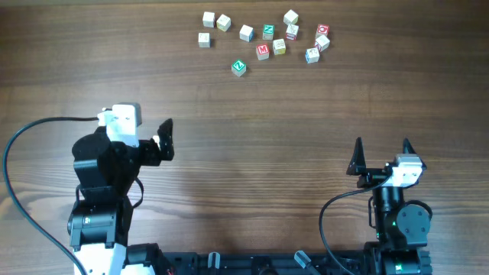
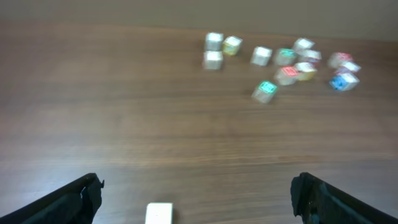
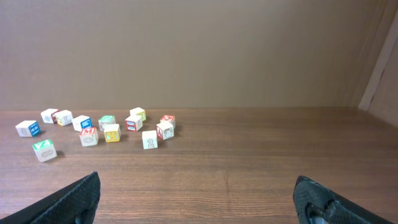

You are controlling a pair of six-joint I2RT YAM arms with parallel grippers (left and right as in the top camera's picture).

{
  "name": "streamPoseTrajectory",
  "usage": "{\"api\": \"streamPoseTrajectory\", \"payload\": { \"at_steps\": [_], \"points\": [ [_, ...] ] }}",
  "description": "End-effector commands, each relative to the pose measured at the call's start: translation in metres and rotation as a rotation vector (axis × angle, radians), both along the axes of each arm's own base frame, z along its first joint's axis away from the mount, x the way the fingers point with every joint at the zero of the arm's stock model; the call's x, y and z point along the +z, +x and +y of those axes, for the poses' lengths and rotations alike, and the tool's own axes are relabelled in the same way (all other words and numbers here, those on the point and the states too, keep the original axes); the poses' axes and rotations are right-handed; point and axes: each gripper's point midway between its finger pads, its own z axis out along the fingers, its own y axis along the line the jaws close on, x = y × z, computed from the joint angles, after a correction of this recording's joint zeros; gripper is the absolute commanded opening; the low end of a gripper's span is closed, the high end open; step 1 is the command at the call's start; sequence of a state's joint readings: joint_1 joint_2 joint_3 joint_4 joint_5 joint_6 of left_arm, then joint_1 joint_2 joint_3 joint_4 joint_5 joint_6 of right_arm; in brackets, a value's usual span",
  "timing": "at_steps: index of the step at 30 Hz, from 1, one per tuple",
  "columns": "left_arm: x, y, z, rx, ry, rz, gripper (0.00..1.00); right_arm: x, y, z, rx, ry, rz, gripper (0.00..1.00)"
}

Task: Form a horizontal line
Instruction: 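Lower the A block onto the table and open the left gripper, then retract the left gripper and reach the right gripper to the red M block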

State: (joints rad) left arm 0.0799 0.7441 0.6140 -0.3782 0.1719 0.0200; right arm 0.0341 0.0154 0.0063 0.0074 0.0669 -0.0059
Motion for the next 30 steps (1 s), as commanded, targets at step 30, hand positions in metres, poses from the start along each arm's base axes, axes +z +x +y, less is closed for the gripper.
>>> {"api": "streamPoseTrajectory", "payload": {
  "at_steps": [30],
  "points": [
    [-0.015,-0.025,0.058,0.015,-0.537,0.048,1.0,0.001,0.0,0.009,0.045,0.865,-0.015,1.0]
  ]
}}
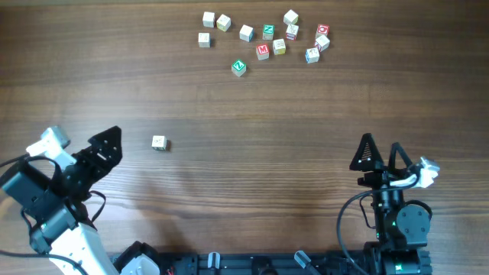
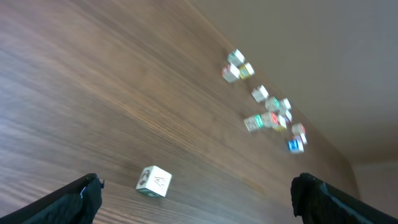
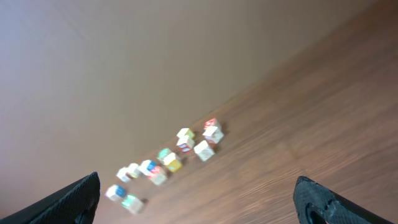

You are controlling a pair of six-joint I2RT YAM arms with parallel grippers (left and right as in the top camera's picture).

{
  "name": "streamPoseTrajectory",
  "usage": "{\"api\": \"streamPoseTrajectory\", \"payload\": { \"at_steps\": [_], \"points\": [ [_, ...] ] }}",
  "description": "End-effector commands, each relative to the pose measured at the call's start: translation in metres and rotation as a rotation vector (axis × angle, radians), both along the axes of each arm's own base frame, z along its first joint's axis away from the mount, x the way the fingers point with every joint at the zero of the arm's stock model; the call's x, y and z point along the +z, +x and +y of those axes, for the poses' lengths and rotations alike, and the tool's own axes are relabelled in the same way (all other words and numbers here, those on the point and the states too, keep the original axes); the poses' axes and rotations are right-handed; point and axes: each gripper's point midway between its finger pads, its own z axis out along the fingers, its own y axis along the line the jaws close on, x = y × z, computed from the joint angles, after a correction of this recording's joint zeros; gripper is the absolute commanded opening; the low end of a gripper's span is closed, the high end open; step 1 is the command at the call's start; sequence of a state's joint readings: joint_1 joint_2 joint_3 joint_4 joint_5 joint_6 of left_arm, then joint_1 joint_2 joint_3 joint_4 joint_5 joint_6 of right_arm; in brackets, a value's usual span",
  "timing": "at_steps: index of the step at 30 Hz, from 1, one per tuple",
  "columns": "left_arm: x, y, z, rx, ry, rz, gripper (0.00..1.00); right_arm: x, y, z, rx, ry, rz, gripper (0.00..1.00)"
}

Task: Form a horizontal line
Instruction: 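Retract the left gripper and reach the right gripper to the red M block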

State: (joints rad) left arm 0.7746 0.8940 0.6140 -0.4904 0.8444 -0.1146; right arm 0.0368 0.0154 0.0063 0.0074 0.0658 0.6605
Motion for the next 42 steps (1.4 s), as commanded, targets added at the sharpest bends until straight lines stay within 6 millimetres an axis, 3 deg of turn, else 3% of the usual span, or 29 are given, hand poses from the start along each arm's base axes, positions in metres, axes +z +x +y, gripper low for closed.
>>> {"api": "streamPoseTrajectory", "payload": {
  "at_steps": [1,5,11,15,23,31,36,40,42],
  "points": [
    [0.012,0.003,-0.033,-0.221,0.049,-0.114,1.0,0.001,0.0,0.011,0.063,0.218,-0.005,1.0],
    [0.028,0.0,-0.056,-0.365,0.05,-0.225,1.0,0.0,0.0,0.013,0.071,0.224,0.001,1.0],
    [0.064,-0.018,-0.09,-0.599,0.011,-0.469,1.0,0.014,-0.001,0.017,0.101,0.039,-0.054,1.0],
    [0.078,-0.029,-0.101,-0.671,-0.044,-0.548,1.0,0.023,-0.001,0.019,0.111,0.014,-0.06,1.0],
    [0.083,-0.033,-0.104,-0.678,-0.011,-0.568,1.0,0.038,0.015,0.029,0.163,-0.024,0.049,0.99],
    [0.091,-0.039,-0.11,-0.69,0.039,-0.595,1.0,0.06,0.073,0.061,0.357,-0.108,0.28,0.99],
    [0.089,-0.038,-0.109,-0.683,0.042,-0.588,1.0,0.061,0.113,0.075,0.469,-0.151,0.492,1.0],
    [0.079,-0.029,-0.1,-0.626,0.089,-0.532,1.0,0.08,0.148,0.092,0.563,-0.21,0.579,1.0],
    [0.073,-0.025,-0.095,-0.593,0.118,-0.499,1.0,0.096,0.16,0.109,0.65,-0.245,0.552,1.0]
  ]
}}
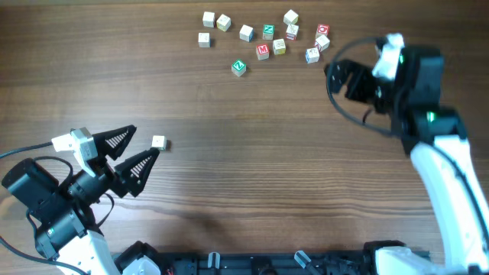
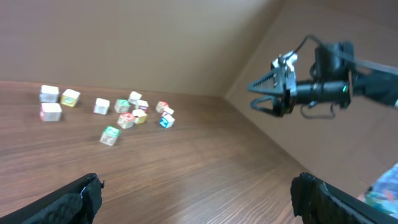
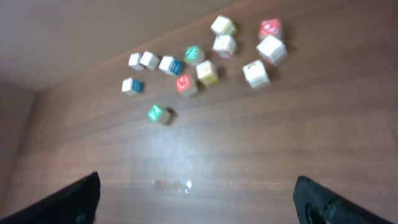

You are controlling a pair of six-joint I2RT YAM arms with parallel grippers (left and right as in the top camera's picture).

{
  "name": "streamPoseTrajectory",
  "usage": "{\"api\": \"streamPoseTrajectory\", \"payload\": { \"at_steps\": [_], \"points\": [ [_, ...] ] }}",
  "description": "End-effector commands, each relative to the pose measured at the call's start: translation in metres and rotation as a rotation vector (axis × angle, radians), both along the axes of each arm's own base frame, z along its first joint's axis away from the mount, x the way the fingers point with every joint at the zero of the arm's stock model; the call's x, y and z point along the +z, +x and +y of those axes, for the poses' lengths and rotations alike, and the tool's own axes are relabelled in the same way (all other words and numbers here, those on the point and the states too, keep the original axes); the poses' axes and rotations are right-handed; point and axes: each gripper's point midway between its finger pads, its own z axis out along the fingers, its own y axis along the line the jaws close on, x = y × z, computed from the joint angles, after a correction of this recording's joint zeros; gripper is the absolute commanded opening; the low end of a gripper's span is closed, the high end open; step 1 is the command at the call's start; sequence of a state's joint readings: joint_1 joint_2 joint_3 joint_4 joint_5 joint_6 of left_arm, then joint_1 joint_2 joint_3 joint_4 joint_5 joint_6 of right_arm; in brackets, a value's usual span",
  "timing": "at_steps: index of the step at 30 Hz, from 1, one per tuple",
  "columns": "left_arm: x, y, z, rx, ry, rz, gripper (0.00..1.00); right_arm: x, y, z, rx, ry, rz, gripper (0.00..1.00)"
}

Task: Form a horizontal line
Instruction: 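Retract the left gripper and reach the right gripper to the red M block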

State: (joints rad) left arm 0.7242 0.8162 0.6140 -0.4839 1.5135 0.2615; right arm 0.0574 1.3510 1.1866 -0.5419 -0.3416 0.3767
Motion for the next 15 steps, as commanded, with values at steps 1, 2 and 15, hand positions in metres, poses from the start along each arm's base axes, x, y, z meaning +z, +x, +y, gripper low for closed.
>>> {"api": "streamPoseTrajectory", "payload": {
  "at_steps": [1,2,15],
  "points": [
    [-0.013,0.009,0.01,0.079,0.066,0.032,1.0,0.039,0.024,0.033,0.186,0.0,-0.113,0.99],
    [-0.014,0.01,0.011,0.091,0.074,0.039,1.0,0.041,0.029,0.035,0.194,0.003,-0.136,1.0],
    [-0.028,0.019,0.027,0.194,0.138,0.096,1.0,-0.03,0.098,0.095,0.256,-0.214,-0.163,1.0]
  ]
}}
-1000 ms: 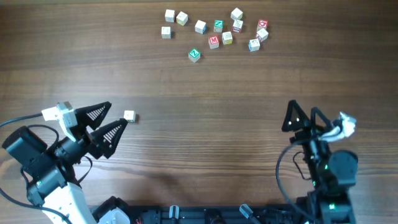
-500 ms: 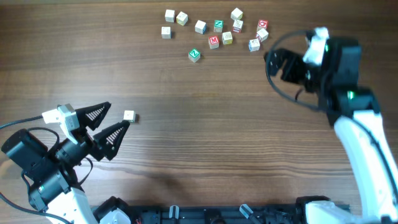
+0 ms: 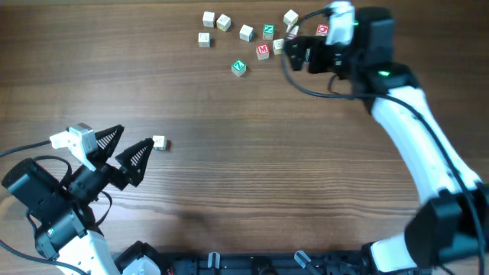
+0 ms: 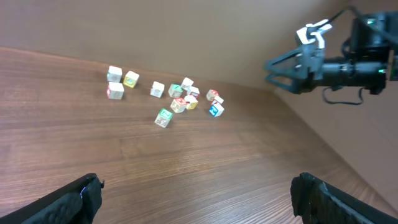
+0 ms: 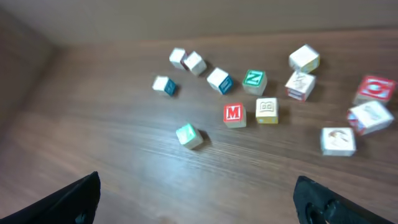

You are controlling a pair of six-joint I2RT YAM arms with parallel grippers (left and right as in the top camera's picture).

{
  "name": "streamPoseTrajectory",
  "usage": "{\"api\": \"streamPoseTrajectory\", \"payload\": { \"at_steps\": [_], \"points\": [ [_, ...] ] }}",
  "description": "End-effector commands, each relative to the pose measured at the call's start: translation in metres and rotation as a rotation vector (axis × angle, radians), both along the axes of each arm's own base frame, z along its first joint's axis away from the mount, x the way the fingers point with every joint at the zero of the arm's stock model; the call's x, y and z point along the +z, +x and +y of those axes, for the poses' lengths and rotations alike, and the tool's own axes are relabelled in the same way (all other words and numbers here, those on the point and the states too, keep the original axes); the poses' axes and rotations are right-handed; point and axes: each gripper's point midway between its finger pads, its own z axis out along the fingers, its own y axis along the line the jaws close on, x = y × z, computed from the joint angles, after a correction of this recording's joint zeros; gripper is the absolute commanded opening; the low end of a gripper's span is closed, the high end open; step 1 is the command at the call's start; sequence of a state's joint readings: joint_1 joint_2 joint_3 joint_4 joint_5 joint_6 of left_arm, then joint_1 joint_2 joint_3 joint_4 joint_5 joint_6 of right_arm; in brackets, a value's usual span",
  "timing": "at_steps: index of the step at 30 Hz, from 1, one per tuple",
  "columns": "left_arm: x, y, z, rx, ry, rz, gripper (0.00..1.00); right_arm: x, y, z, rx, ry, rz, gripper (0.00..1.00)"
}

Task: Form a horizontal line
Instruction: 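Retract the left gripper and reach the right gripper to the red M block, then grasp the red M block with the right gripper and carry it beside A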

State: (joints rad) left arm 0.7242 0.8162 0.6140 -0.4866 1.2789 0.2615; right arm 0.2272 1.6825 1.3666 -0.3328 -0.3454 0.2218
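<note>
Several small letter blocks [image 3: 263, 50] lie scattered at the far middle of the wooden table [image 3: 252, 168]. The right wrist view shows a green Z block [image 5: 253, 78], a red M block [image 5: 234, 114], a yellow block [image 5: 267, 109] and a tilted green block [image 5: 189, 135]. One white block [image 3: 158, 142] lies alone at the left. My left gripper [image 3: 128, 148] is open just left of it, and my left wrist view does not show that block. My right gripper [image 3: 298, 50] hangs open over the cluster's right part, empty.
The left wrist view looks across the table at the cluster [image 4: 176, 99] and at the right arm [image 4: 336, 62] raised above it. A black cable [image 3: 15, 153] loops at the left arm. A brown wall rises behind the table's far edge.
My right gripper has moved left, from beside the cluster's right end to above its right part. The left gripper shifted slightly beside the lone block. No block has moved.
My left gripper stood open over the lone white block at the left, with the right arm parked at the near right. Then the left arm was back at the near left, the block lying alone. Later the right arm was out by the cluster, and now over it.
</note>
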Motion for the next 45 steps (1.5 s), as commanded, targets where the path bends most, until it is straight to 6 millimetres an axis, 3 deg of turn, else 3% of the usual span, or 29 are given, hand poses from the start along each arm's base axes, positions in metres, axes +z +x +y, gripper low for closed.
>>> {"api": "streamPoseTrajectory", "payload": {
  "at_steps": [1,6,11,15,21,33,44,45],
  "points": [
    [-0.003,0.001,0.002,0.011,0.029,-0.003,1.0,-0.015,0.034,0.014,-0.006,-0.137,-0.054,1.0],
    [-0.003,0.001,0.002,0.011,0.029,-0.003,1.0,-0.061,0.077,0.05,0.066,-0.191,-0.035,0.96],
    [-0.003,0.001,0.002,0.011,0.029,-0.003,1.0,-0.108,0.1,0.081,0.112,-0.22,-0.034,0.89],
    [-0.003,0.001,0.002,0.011,0.029,-0.003,1.0,-0.142,0.112,0.083,0.08,-0.227,-0.031,0.83],
    [-0.003,0.001,0.002,0.011,0.029,-0.003,1.0,-0.174,0.114,0.087,0.09,-0.227,-0.013,0.79],
    [-0.003,0.001,0.002,0.011,0.029,-0.003,1.0,-0.204,0.119,0.077,0.028,-0.26,0.017,0.71],
    [-0.003,0.001,0.002,0.011,0.029,-0.003,1.0,-0.202,0.125,0.07,-0.028,-0.267,0.009,0.34],
    [-0.003,0.001,0.002,0.011,0.029,-0.003,1.0,-0.194,0.125,0.068,-0.043,-0.276,0.005,0.28]
  ]
}}
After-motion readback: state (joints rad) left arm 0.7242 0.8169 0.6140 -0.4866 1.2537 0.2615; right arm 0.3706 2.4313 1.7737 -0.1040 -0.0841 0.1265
